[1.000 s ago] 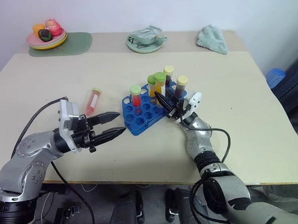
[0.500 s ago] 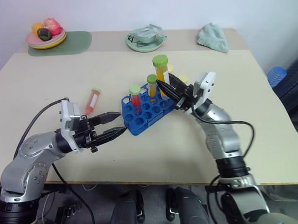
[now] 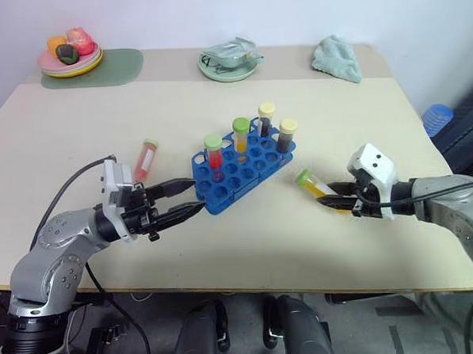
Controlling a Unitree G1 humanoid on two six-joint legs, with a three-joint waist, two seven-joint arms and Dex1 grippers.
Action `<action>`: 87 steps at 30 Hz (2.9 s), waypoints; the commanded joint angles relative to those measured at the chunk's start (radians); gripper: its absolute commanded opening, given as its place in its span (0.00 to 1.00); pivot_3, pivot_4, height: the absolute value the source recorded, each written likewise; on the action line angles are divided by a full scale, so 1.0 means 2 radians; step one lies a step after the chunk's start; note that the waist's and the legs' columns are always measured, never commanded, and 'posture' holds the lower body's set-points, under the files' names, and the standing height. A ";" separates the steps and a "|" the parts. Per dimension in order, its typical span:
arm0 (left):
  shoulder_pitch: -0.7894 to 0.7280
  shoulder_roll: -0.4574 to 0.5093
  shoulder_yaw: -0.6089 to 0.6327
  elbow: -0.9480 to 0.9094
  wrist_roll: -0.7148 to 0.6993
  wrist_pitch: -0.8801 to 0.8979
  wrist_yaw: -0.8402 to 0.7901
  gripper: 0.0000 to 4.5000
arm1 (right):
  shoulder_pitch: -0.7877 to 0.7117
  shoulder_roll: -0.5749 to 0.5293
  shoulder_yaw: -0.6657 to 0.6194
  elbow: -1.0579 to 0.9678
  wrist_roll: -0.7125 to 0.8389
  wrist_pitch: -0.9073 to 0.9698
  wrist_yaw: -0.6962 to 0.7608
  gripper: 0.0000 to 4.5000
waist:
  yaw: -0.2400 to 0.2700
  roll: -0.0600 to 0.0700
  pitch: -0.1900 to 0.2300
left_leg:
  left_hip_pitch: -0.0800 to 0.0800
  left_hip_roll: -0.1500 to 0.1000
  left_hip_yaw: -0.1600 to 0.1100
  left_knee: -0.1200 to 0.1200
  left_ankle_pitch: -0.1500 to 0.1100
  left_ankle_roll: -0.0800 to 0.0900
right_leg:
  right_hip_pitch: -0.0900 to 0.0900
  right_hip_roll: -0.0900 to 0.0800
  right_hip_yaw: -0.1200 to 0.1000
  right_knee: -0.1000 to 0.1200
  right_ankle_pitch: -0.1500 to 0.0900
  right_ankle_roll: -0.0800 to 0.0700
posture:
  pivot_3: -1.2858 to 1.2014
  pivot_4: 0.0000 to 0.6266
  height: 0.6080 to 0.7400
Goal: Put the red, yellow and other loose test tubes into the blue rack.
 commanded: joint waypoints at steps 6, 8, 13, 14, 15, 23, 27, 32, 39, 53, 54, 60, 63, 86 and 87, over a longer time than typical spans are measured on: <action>-0.003 -0.005 0.001 -0.008 0.005 -0.012 -0.004 0.59 | -0.018 -0.067 0.063 0.055 -0.065 -0.021 0.048 0.17 | 0.004 0.000 0.000 | 0.000 0.000 0.000 -0.001 0.000 0.000 | 0.000 0.000 0.000 -0.001 0.000 0.000 | 0.52 0.24 1.00; -0.002 -0.006 0.002 -0.009 0.006 -0.011 -0.003 0.59 | -0.034 -0.069 0.076 0.059 -0.072 -0.021 0.060 0.28 | 0.005 0.000 0.000 | 0.000 0.000 0.000 -0.001 0.000 0.000 | 0.000 0.000 0.000 -0.001 0.000 0.001 | 0.52 0.24 1.00; 0.002 -0.008 0.003 -0.013 0.007 -0.011 0.000 0.59 | -0.073 -0.059 0.100 0.063 -0.091 -0.012 0.069 0.84 | 0.009 0.000 0.000 | 0.000 0.000 0.000 0.000 0.000 0.000 | 0.000 0.000 0.000 -0.001 0.000 0.001 | 0.52 0.24 1.00; 0.003 -0.007 0.003 -0.014 0.007 -0.011 0.000 0.59 | -0.078 -0.057 0.102 0.063 -0.091 -0.008 0.071 0.95 | 0.010 0.000 0.000 | 0.000 0.000 0.000 0.000 0.000 0.000 | 0.000 0.000 0.000 -0.001 0.000 0.001 | 0.52 0.24 1.00; 0.004 -0.008 0.003 -0.015 0.007 -0.011 0.001 0.59 | -0.086 -0.062 0.109 0.059 -0.093 0.000 0.076 0.99 | 0.010 0.000 0.000 | 0.000 0.000 0.000 0.000 0.000 0.000 | 0.000 0.000 0.000 -0.001 0.000 0.000 | 0.52 0.24 1.00; 0.012 -0.009 0.002 -0.022 0.007 -0.012 0.005 0.59 | -0.148 -0.083 0.153 0.045 -0.109 0.090 0.090 0.99 | 0.010 0.000 0.000 | 0.000 0.000 0.000 0.000 0.000 0.000 | 0.000 0.000 0.000 -0.001 0.001 0.000 | 0.52 0.24 1.00; 0.015 -0.011 0.003 -0.023 0.007 -0.013 0.005 0.59 | -0.156 -0.092 0.165 0.054 -0.113 0.106 0.098 0.99 | 0.010 0.000 0.000 | 0.000 0.000 0.000 0.000 0.000 0.000 | 0.000 0.000 0.000 -0.001 0.001 0.000 | 0.52 0.24 1.00; 0.020 -0.006 0.003 -0.024 0.003 -0.015 -0.009 0.59 | -0.164 -0.091 0.170 0.064 -0.101 0.133 0.112 0.99 | 0.010 0.000 0.000 | 0.000 0.000 0.000 0.000 0.000 0.000 | 0.000 0.000 0.000 -0.001 0.001 -0.001 | 0.52 0.24 1.00; 0.023 0.013 -0.002 -0.019 0.008 -0.050 -0.087 0.59 | -0.169 -0.081 0.173 0.075 -0.100 0.142 0.114 0.99 | 0.010 0.000 0.000 | 0.000 0.000 0.000 0.000 0.000 0.000 | 0.000 0.000 0.000 -0.001 0.001 -0.001 | 0.52 0.24 1.00; 0.019 0.030 -0.024 -0.008 0.054 -0.090 -0.129 0.59 | -0.190 -0.057 0.190 0.133 -0.117 0.123 0.111 0.99 | 0.009 0.000 0.000 | 0.000 0.000 0.000 0.000 0.000 0.000 | 0.000 0.000 0.000 0.000 0.001 -0.001 | 0.52 0.24 1.00; 0.017 0.030 -0.026 -0.008 0.058 -0.091 -0.129 0.59 | -0.193 -0.055 0.192 0.139 -0.119 0.121 0.112 0.99 | 0.008 0.000 0.000 | 0.000 0.000 0.000 0.000 0.000 0.000 | 0.000 0.000 0.000 0.000 0.001 -0.001 | 0.52 0.24 1.00; 0.014 0.032 -0.028 0.001 0.074 -0.106 -0.131 0.59 | -0.203 -0.046 0.200 0.168 -0.130 0.109 0.110 0.99 | 0.005 0.000 0.000 | 0.000 0.000 0.000 0.001 0.000 0.000 | 0.001 0.000 0.000 0.000 0.002 0.000 | 0.52 0.24 1.00; 0.007 0.028 -0.031 0.008 0.075 -0.108 -0.127 0.59 | -0.203 -0.044 0.198 0.172 -0.134 0.108 0.108 0.99 | 0.004 0.000 0.000 | 0.000 0.000 0.000 0.002 0.000 0.000 | 0.001 0.000 0.000 0.000 0.002 0.000 | 0.52 0.24 1.00; 0.003 0.016 -0.040 0.017 0.073 -0.109 -0.108 0.59 | -0.252 -0.010 0.216 0.262 -0.176 0.096 0.110 0.99 | -0.002 0.000 0.000 | -0.001 0.000 0.000 0.005 0.000 0.001 | 0.002 0.000 0.000 0.000 0.003 0.000 | 0.52 0.24 1.00; 0.003 0.016 -0.039 0.017 0.073 -0.110 -0.109 0.59 | -0.252 -0.009 0.217 0.262 -0.177 0.097 0.110 0.99 | -0.002 0.000 0.000 | -0.001 0.000 0.000 0.005 0.000 0.001 | 0.002 0.000 0.000 0.000 0.003 0.000 | 0.52 0.24 1.00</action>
